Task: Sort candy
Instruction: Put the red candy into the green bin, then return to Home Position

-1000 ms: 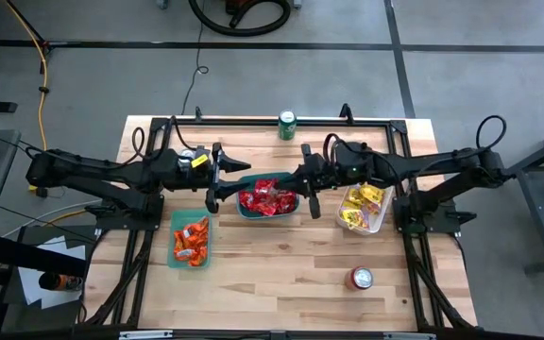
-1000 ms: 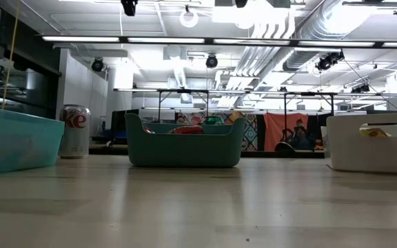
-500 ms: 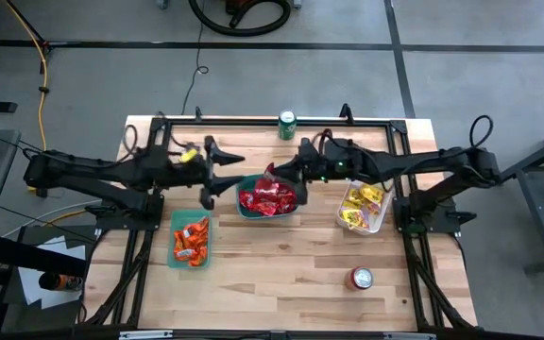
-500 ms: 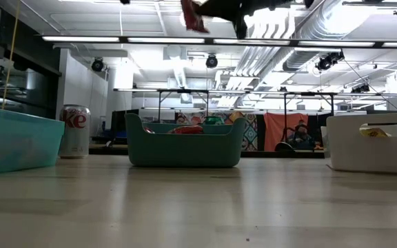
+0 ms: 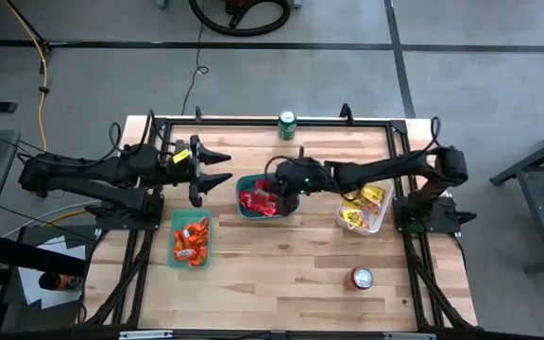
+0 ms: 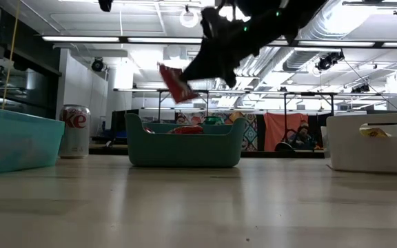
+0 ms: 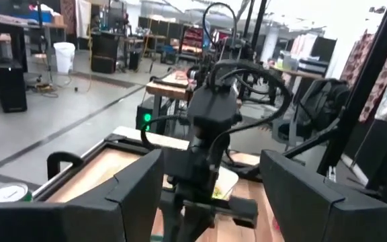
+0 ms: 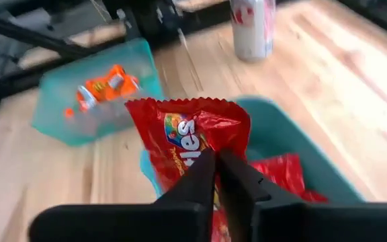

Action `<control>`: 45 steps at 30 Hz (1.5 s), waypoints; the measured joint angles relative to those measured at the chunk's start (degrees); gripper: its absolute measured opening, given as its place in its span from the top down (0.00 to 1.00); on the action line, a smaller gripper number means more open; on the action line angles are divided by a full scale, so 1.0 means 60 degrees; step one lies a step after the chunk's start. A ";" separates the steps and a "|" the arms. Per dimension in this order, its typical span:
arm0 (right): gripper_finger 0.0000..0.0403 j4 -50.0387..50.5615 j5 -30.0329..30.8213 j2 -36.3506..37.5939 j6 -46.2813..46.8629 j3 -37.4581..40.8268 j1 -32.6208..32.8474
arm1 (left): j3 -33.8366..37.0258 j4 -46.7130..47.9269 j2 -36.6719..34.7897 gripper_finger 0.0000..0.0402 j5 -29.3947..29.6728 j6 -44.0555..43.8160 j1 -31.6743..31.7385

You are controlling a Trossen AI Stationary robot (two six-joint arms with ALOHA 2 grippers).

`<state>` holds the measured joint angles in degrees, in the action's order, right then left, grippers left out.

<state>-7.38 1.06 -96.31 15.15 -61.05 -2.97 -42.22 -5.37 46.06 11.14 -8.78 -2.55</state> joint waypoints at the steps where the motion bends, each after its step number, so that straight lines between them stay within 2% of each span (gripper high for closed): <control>1: 0.96 0.0077 -0.0003 -0.0099 0.0047 -0.0002 -0.0005 | 0.0000 0.0081 0.0000 0.42 0.0000 -0.0003 0.0000; 7: 0.70 0.0368 0.0021 -0.0294 0.0075 -0.0003 0.0064 | 0.0000 0.0242 0.0004 0.42 0.0000 0.0004 0.0000; 11: 0.54 0.0727 -0.0169 0.0203 0.0122 -0.0331 0.0064 | 0.0003 0.0257 -0.0044 0.42 -0.0004 0.0149 0.0000; 14: 0.47 0.1577 -0.0274 0.0895 0.0258 -0.0760 0.0060 | 0.0011 0.0278 -0.0186 0.42 -0.0004 0.0146 0.0000; 17: 0.45 0.2879 -0.0271 0.1626 0.0316 -0.1073 0.0061 | 0.0023 0.0464 -0.0330 0.42 -0.0017 0.0150 0.0000; 19: 0.47 0.3572 -0.0265 0.2191 0.0304 -0.1208 0.0065 | 0.0203 0.0251 -0.0436 0.43 -0.0280 0.0284 0.0000; 22: 0.54 0.4684 -0.0108 0.3086 0.0472 -0.1222 0.0129 | 0.1064 -0.0472 -0.0740 0.47 -0.0491 0.0322 -0.0007; 25: 0.68 0.5790 0.0242 0.3953 0.0743 -0.1219 0.0228 | 0.2451 -0.1918 -0.1297 0.57 -0.0497 0.0151 -0.0004; 29: 0.93 0.6993 0.0595 0.5026 0.1213 -0.1219 0.0367 | 0.4355 -0.3801 -0.2152 0.77 -0.0397 0.0047 0.0009; 30: 0.96 0.7272 0.0722 0.5263 0.1369 -0.1219 0.0408 | 0.4750 -0.4156 -0.2359 0.82 -0.0363 0.0058 0.0023; 32: 0.96 0.7728 0.1002 0.5714 0.1744 -0.1219 0.0503 | 0.5416 -0.4684 -0.2815 0.93 -0.0311 -0.0008 0.0089; 34: 0.95 0.8143 0.1272 0.6105 0.1949 -0.1219 0.0633 | 0.5963 -0.4950 -0.3294 0.98 -0.0295 -0.0236 0.0207; 39: 0.99 0.8708 0.1608 0.6910 0.2193 -0.0997 0.0995 | 0.6939 -0.4840 -0.4268 0.98 -0.0228 -0.0956 0.0547; 45: 1.00 0.8441 0.1687 0.8113 0.2800 0.0497 0.1691 | 0.6910 -0.3740 -0.4822 0.99 -0.0227 -0.1386 0.0768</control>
<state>43.26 11.18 -47.63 31.95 -58.07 7.17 -0.75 -27.81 17.13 9.78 -17.09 2.06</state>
